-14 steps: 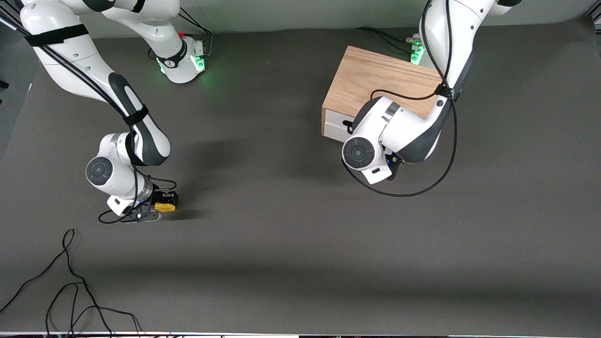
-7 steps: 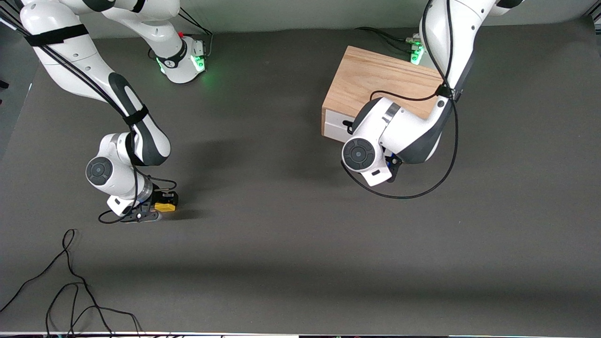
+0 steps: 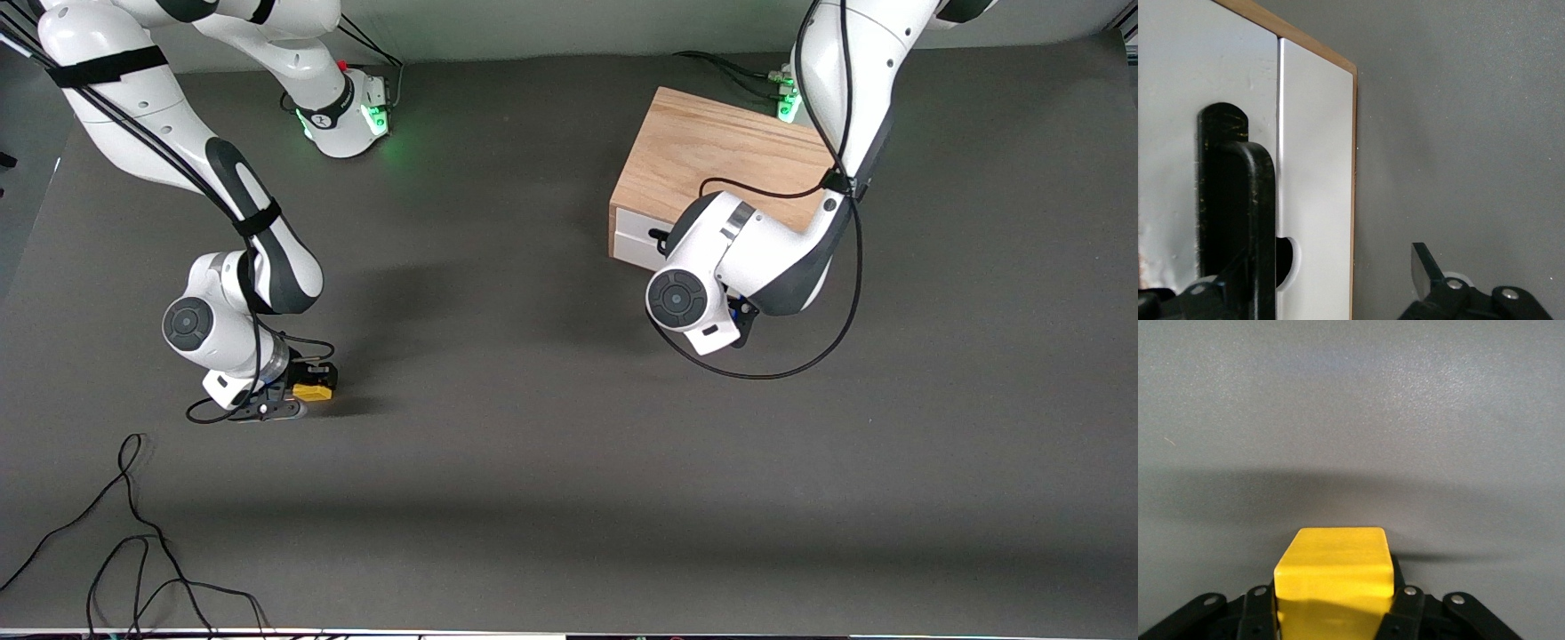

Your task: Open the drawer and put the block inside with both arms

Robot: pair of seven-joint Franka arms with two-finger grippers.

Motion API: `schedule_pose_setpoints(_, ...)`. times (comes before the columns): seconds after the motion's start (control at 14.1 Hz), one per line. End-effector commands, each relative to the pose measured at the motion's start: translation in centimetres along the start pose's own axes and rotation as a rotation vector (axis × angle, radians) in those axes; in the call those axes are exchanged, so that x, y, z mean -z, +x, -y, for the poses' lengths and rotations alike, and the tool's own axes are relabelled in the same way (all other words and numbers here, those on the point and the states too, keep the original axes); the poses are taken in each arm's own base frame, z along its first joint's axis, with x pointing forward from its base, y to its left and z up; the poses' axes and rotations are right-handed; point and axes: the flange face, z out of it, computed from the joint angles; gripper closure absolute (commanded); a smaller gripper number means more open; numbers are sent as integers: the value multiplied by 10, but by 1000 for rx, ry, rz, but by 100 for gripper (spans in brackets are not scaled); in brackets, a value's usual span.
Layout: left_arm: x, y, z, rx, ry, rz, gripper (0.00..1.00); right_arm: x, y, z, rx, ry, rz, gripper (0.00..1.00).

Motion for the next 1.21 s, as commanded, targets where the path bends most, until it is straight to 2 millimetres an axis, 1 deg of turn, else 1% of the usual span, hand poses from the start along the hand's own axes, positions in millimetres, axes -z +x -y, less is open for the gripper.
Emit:
schedule_pose_setpoints(0.0,6,3,-16,4,-30,-14,0,-1,5,-1,-3,-11,-11,70)
schedule_pose_setpoints(0.21,15,7,-27,10,-56,-13,0,-1,5,0,0,-11,-9,73)
schedule_pose_setpoints(0.36,23,8,-32,10,-76,-10,0,2,5,0,2,-12,-12,79)
schedule_pose_setpoints(0.5,30,9,-41,12,-105,-11,0,6,8,1,-3,-11,-17,83)
schedule_pose_setpoints(0.64,42,11,-51,16,-165,-7,0,17,8,3,-9,-12,-8,86)
schedule_pose_setpoints(0.71,46,11,-54,16,-197,2,0,30,10,3,-7,-14,-2,86)
schedule_pose_setpoints(0.78,49,18,-58,28,-220,-2,0,44,12,7,4,-17,3,86)
schedule_pose_setpoints(0.92,59,20,-63,34,-276,10,0,75,15,11,19,-19,-15,86)
schedule_pose_setpoints(1.14,69,21,-67,32,-342,13,0,134,20,11,19,-26,-22,86)
